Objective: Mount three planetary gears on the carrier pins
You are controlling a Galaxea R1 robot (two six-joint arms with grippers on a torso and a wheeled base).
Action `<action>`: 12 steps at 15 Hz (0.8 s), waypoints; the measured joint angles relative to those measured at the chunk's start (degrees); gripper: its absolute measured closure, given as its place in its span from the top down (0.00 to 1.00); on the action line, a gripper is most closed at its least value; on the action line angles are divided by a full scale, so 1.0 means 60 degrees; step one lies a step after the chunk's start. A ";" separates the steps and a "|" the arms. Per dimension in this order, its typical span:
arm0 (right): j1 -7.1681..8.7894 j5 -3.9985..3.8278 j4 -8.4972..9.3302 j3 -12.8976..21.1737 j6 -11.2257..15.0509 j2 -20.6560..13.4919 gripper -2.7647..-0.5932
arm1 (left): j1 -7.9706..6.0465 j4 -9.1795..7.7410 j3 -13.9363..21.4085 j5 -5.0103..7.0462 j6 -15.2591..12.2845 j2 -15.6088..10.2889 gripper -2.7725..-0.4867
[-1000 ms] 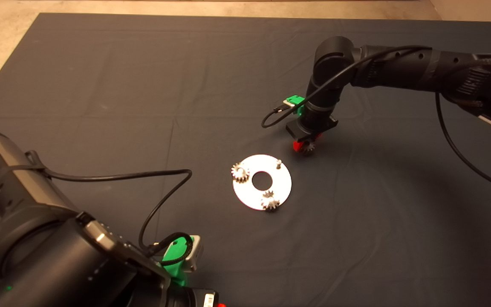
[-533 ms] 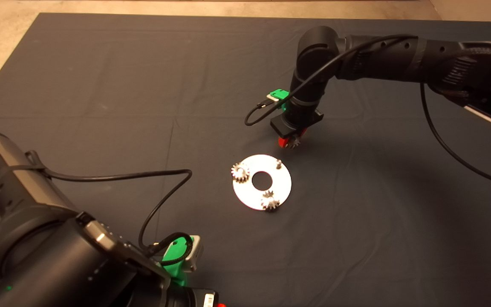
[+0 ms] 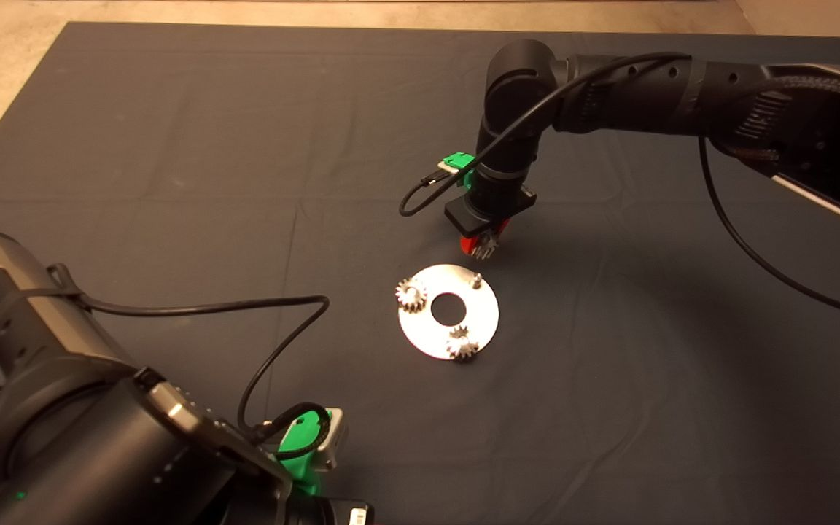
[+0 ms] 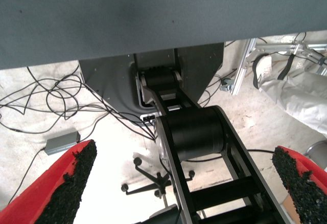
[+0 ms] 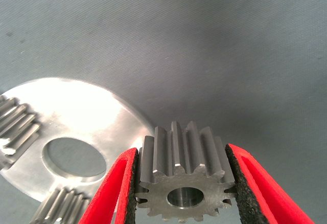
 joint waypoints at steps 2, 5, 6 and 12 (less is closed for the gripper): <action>0.0002 0.0000 0.0160 0.0000 0.0000 0.0046 0.22 | 0.0003 0.0000 0.0000 0.0004 0.0000 0.0000 0.87; 0.0010 -0.0004 0.0310 0.0069 0.0000 0.0070 0.22 | 0.0000 0.0000 0.0000 0.0004 0.0000 0.0000 0.87; 0.0010 -0.0004 0.0342 0.0132 0.0000 0.0070 0.22 | 0.0003 0.0004 0.0000 0.0004 0.0000 0.0000 0.87; 0.0009 -0.0004 0.0423 0.0299 0.0000 0.0097 0.22 | 0.0003 0.0002 0.0000 0.0004 0.0000 -0.0002 0.87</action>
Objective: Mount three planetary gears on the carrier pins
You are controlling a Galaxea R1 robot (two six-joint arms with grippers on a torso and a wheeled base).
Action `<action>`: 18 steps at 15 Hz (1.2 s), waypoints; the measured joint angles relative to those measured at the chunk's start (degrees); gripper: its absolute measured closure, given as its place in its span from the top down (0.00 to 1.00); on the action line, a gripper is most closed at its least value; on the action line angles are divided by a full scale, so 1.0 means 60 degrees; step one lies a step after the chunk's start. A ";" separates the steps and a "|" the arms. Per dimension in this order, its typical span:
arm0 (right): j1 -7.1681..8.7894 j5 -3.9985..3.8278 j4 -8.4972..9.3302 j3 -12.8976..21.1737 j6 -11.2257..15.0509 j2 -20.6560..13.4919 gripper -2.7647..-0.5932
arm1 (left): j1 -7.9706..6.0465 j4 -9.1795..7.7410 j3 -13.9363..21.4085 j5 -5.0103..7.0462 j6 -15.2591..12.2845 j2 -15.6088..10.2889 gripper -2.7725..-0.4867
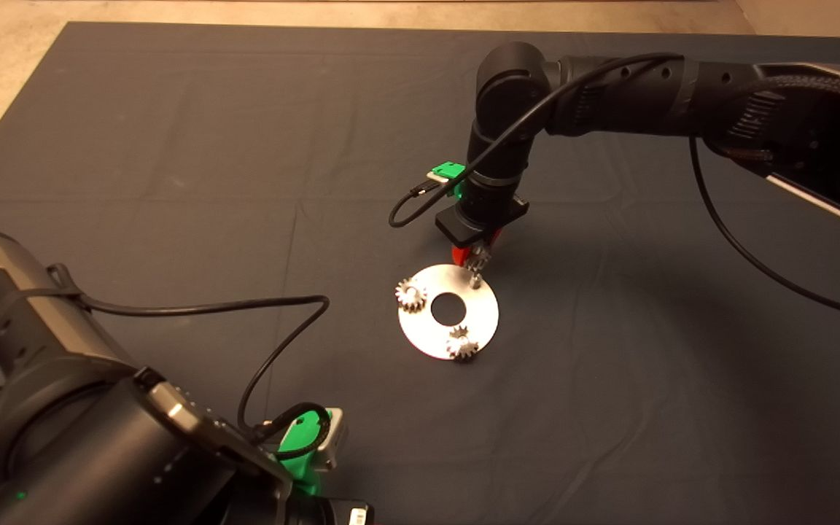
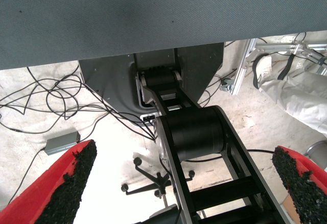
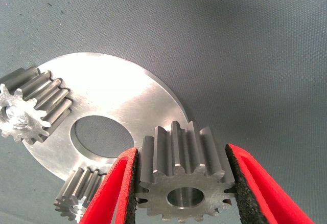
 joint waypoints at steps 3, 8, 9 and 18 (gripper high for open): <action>-0.0003 0.0000 0.0003 0.0035 0.0000 0.0010 0.22 | 0.0000 -0.0001 0.0000 0.0000 0.0000 -0.0001 0.87; -0.0025 0.0004 0.0021 0.0274 0.0004 0.0026 0.22 | 0.0000 0.0002 0.0000 0.0000 0.0000 -0.0002 0.87; -0.0045 0.0000 0.0025 0.0303 0.0004 0.0023 0.22 | 0.0000 0.0002 -0.0002 0.0000 0.0000 -0.0002 0.87; -0.0371 -0.0008 0.0025 0.0752 0.0000 -0.0018 0.22 | 0.0000 0.0002 -0.0004 0.0000 0.0003 -0.0021 0.87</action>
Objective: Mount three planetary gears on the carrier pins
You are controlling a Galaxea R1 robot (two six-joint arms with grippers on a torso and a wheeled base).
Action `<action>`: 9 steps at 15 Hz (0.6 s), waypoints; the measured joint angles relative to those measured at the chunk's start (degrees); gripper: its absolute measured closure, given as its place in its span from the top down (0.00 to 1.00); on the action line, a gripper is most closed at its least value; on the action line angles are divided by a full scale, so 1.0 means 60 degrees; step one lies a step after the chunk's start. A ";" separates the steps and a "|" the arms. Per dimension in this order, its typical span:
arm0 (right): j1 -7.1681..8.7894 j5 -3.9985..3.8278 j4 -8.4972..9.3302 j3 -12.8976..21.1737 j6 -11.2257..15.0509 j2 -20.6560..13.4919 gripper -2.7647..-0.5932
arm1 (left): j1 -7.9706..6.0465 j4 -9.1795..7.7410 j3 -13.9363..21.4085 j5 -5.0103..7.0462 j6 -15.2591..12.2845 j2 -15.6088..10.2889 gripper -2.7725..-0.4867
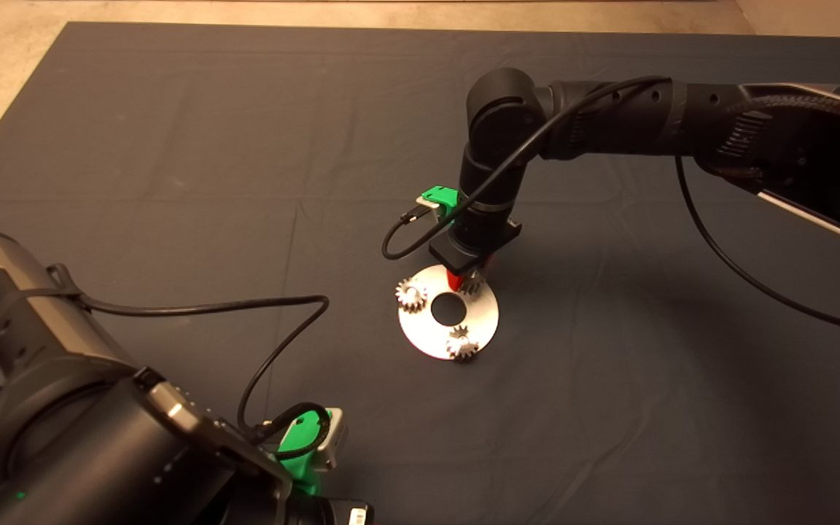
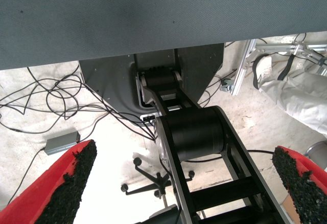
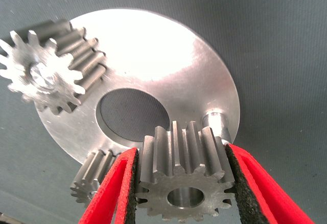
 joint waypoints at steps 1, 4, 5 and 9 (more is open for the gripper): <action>-0.0004 0.0000 -0.0008 0.0014 0.0000 -0.0014 0.22 | 0.0000 0.0000 0.0002 0.0000 -0.0001 0.0000 0.87; -0.0004 0.0004 -0.0055 0.0024 0.0000 -0.0018 0.22 | 0.0000 0.0000 0.0000 0.0000 0.0003 0.0000 0.87; -0.0004 0.0000 -0.0081 0.0028 0.0000 -0.0018 0.22 | 0.0000 0.0000 0.0000 0.0000 0.0001 0.0000 0.87; -0.0004 0.0000 -0.0193 0.0069 0.0000 -0.0022 0.22 | 0.0000 0.0002 -0.0037 0.0000 0.0007 0.0000 0.87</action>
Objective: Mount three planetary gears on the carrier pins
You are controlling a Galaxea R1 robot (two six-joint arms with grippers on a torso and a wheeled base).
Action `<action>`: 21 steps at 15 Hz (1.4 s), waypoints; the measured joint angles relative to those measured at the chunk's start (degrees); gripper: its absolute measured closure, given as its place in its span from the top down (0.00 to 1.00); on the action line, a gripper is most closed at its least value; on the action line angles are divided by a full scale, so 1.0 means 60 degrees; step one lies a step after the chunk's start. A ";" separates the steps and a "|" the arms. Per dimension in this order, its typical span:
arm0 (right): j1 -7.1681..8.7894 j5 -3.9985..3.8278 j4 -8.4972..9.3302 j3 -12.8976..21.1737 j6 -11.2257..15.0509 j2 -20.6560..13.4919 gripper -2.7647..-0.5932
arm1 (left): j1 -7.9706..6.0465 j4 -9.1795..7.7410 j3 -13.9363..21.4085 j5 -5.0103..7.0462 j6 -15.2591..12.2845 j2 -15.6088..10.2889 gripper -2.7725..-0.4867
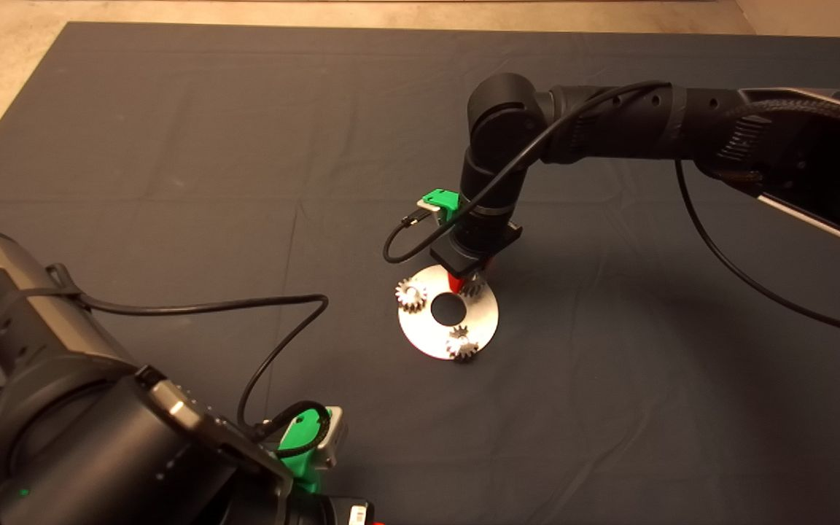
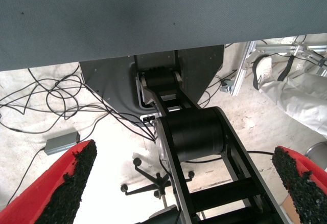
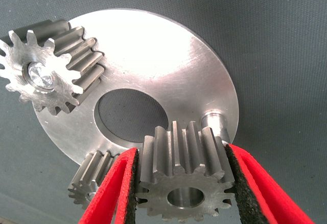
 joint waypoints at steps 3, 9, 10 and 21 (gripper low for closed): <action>0.0000 0.0004 -0.0060 0.0004 0.0000 0.0004 0.22 | 0.0000 -0.0002 -0.0004 0.0000 0.0000 0.0000 0.87; 0.0004 0.0012 -0.0366 0.0004 -0.0077 0.0004 0.22 | 0.0000 0.0002 -0.0055 0.0000 0.0004 0.0000 0.87; 0.0004 0.0008 -0.0431 0.0004 -0.0083 0.0004 0.22 | 0.0000 0.0002 -0.0059 0.0000 0.0004 0.0000 0.87; 0.0038 0.0018 -0.0685 -0.0014 -0.0335 -0.0207 0.22 | 0.0000 0.0002 -0.0059 0.0000 0.0004 0.0000 0.87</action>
